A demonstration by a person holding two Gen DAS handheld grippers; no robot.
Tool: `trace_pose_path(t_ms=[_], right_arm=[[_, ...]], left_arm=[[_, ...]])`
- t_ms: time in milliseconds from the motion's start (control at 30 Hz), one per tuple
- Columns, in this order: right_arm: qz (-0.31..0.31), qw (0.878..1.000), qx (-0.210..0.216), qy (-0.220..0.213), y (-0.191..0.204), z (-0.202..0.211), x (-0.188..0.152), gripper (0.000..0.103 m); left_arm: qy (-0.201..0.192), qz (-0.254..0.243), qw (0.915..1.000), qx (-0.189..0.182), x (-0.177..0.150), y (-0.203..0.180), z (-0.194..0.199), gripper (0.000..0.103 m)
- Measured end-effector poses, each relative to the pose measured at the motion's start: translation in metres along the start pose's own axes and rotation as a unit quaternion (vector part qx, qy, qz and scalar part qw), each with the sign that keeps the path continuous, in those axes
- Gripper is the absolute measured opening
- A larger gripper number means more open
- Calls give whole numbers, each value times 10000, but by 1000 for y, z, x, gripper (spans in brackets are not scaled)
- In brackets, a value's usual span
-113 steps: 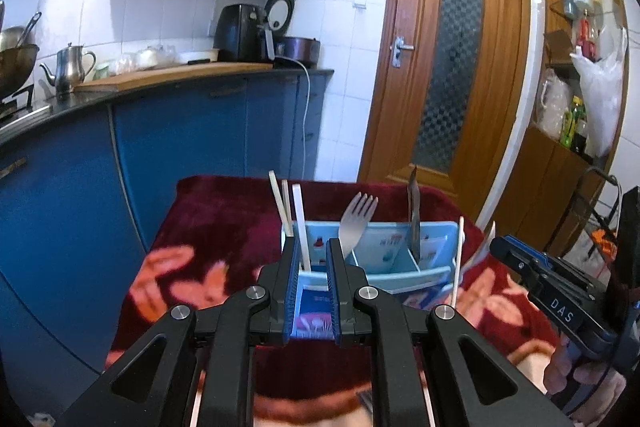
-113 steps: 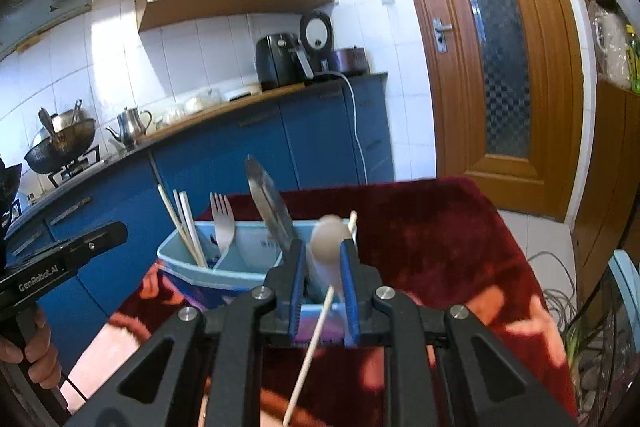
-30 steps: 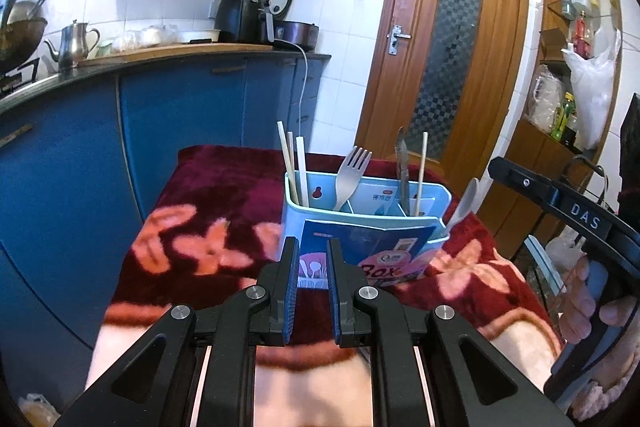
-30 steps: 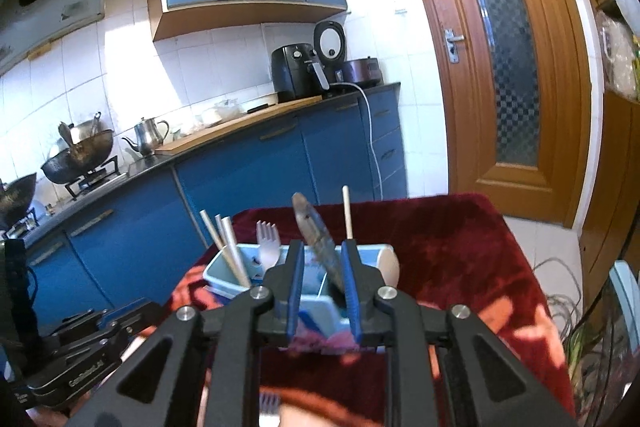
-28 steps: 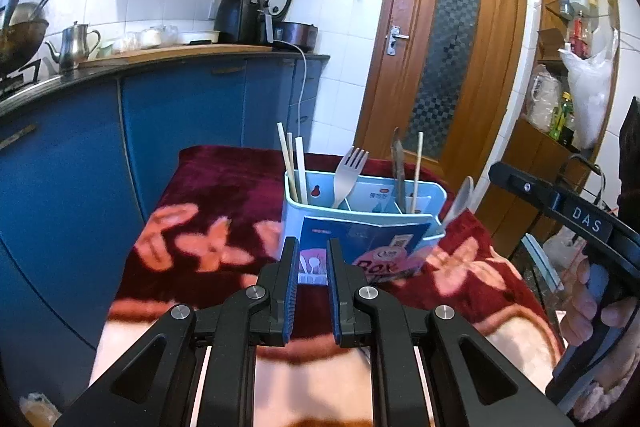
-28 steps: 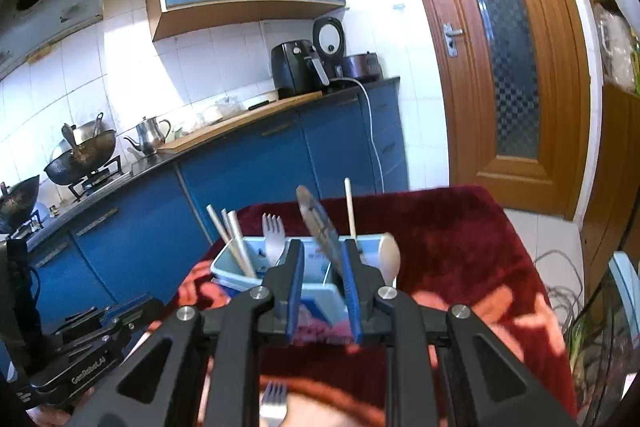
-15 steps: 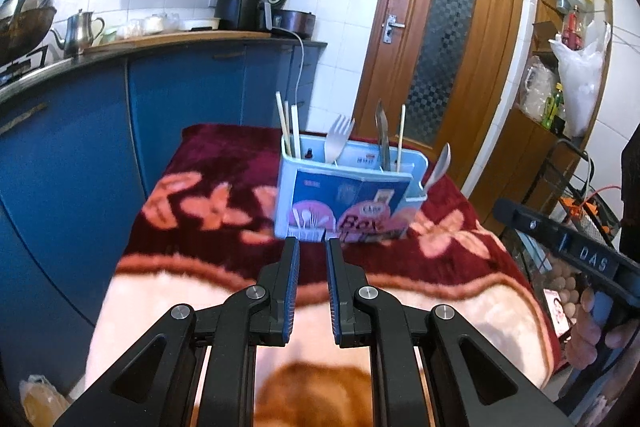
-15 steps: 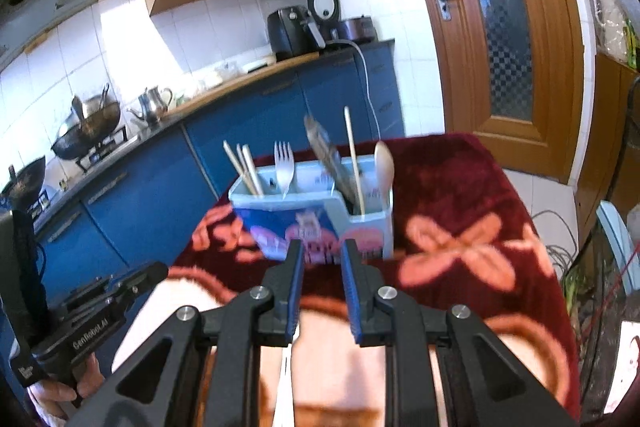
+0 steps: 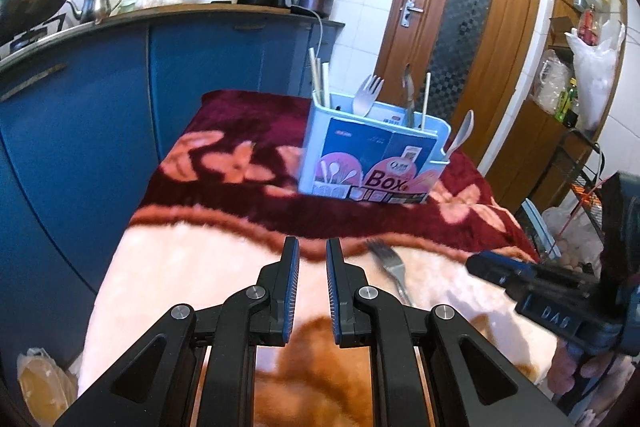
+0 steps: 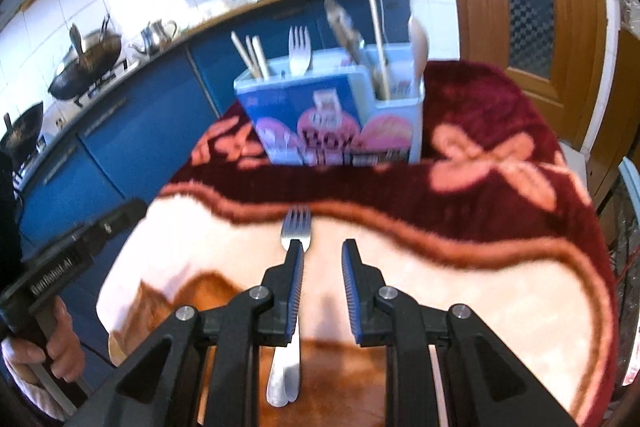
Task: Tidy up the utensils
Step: 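Move both grippers down to the two metal forks on the blanket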
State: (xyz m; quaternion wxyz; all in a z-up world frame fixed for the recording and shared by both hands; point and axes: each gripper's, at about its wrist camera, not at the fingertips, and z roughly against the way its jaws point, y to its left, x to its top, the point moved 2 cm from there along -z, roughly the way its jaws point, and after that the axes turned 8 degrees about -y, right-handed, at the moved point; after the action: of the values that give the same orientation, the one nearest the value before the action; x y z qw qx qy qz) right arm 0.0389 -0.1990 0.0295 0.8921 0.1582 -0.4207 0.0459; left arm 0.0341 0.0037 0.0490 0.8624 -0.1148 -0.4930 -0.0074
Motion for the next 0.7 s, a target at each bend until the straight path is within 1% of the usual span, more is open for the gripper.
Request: trace_pose_path(t_ms=[200, 467, 700], right_arm=[[43, 9994, 27, 351, 3, -18, -20, 22], [177, 9984, 75, 536, 13, -28, -29, 22], [367, 9971, -55, 664, 18, -37, -33, 22]], left_arm=[[136, 69, 9999, 65, -9, 8, -8, 13], [253, 115, 9996, 46, -16, 11, -17, 13], [303, 145, 9994, 16, -19, 12, -21, 13]])
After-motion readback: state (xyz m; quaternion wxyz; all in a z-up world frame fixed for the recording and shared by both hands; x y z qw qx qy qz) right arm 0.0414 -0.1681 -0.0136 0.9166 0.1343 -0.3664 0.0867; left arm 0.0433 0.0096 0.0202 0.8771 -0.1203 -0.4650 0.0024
